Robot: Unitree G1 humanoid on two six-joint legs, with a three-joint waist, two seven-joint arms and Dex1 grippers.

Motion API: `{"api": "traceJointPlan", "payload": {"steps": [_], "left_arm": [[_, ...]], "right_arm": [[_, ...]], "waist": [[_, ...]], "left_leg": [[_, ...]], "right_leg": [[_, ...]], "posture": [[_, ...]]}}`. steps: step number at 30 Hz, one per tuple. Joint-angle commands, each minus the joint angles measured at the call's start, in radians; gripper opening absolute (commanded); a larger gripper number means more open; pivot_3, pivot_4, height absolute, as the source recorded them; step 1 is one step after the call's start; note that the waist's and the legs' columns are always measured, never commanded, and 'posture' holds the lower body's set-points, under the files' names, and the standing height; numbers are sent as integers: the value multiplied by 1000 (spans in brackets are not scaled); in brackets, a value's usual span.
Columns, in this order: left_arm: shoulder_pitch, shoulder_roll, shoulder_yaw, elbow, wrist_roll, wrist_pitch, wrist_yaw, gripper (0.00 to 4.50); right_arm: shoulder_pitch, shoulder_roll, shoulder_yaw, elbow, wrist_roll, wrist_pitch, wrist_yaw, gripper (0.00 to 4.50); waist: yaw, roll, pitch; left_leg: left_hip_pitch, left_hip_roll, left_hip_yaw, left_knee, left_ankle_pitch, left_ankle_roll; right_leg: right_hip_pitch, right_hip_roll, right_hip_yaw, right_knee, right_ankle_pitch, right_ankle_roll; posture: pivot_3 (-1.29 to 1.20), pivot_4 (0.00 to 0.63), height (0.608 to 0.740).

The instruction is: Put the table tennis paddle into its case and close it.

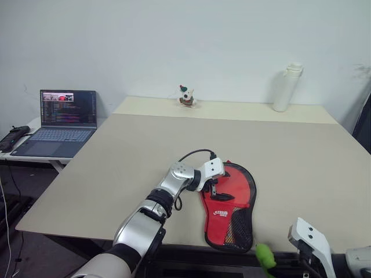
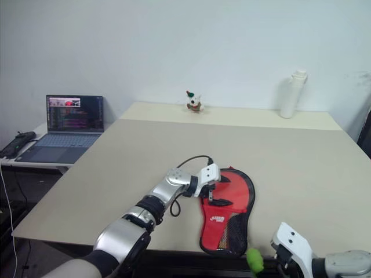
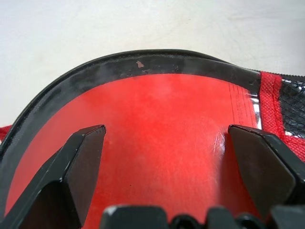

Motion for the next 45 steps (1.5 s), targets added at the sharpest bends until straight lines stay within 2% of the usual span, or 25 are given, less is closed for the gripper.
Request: {"api": "traceJointPlan", "payload": {"steps": [1, 10, 18, 21, 27, 31, 36, 40, 43, 45], "left_arm": [[29, -10, -55, 45, 62, 13, -1, 4500], [31, -11, -54, 41, 62, 17, 2, 4500], [33, -18, -54, 38, 61, 21, 6, 4500], [33, -21, -54, 36, 59, 23, 6, 4500], [32, -26, -51, 34, 56, 26, 7, 4500], [30, -25, -32, 17, 34, 32, 5, 4500], [48, 9, 22, -81, -39, 68, -46, 4500], [160, 181, 112, -360, -176, 181, -199, 4500], [230, 301, 162, -485, -220, 247, -204, 4500], [265, 345, 194, -557, -256, 294, -189, 4500]], "right_arm": [[16, 8, 41, -53, 91, -28, -13, 24], [44, -77, 98, -55, 250, -134, -111, 24], [29, -94, 125, -33, 233, -163, -179, 24], [27, -109, 115, -20, 238, -170, -166, 713], [-5, -118, 74, 18, 281, -186, -158, 2689], [-72, -106, 56, 93, 295, -199, -183, 2689], [-225, -47, 48, 245, 198, -291, -223, 2689], [-360, 29, 49, 442, 59, -477, -183, 2689], [-398, 50, 85, 542, -30, -572, -130, 2689], [-421, 51, 107, 598, -70, -623, -76, 2689]], "waist": [[0, 0, 0], [0, -1, 0], [-1, -1, 0], [0, 0, 0], [0, 0, 0], [-1, 0, 0], [-4, 1, 2], [-20, 2, 6], [-31, 3, 8], [-30, 3, 9]], "left_leg": [[0, 0, -1, 0, 0, 0], [0, 0, -1, 0, 0, 0], [0, 0, -5, -1, 0, 0], [0, 0, -10, -1, 0, 0], [0, 0, -12, -1, -1, 0], [0, 0, -12, -1, -1, 0], [-1, 0, -12, -2, -1, 0], [-2, 1, -11, -4, -1, 0], [-6, 3, -9, -5, -1, 0], [-9, 2, -9, -4, -1, 0]], "right_leg": [[0, 0, -1, 0, 0, 0], [1, 0, -1, -2, 0, 0], [5, 0, -4, -6, 0, 0], [9, 0, -6, -12, 1, 1], [11, -1, -8, -14, 1, 2], [11, -1, -8, -14, 1, 1], [10, -2, -8, -14, 1, 1], [6, 0, -6, -13, 1, 0], [-1, 1, -3, -10, 1, -3], [-7, 2, -3, -4, 2, -8]], "posture": [[0, 150, 740], [0, 150, 740], [0, 150, 740], [0, 150, 740], [0, 150, 740], [0, 150, 740], [0, 150, 740], [0, 150, 740], [0, 150, 740], [0, 150, 740]]}}
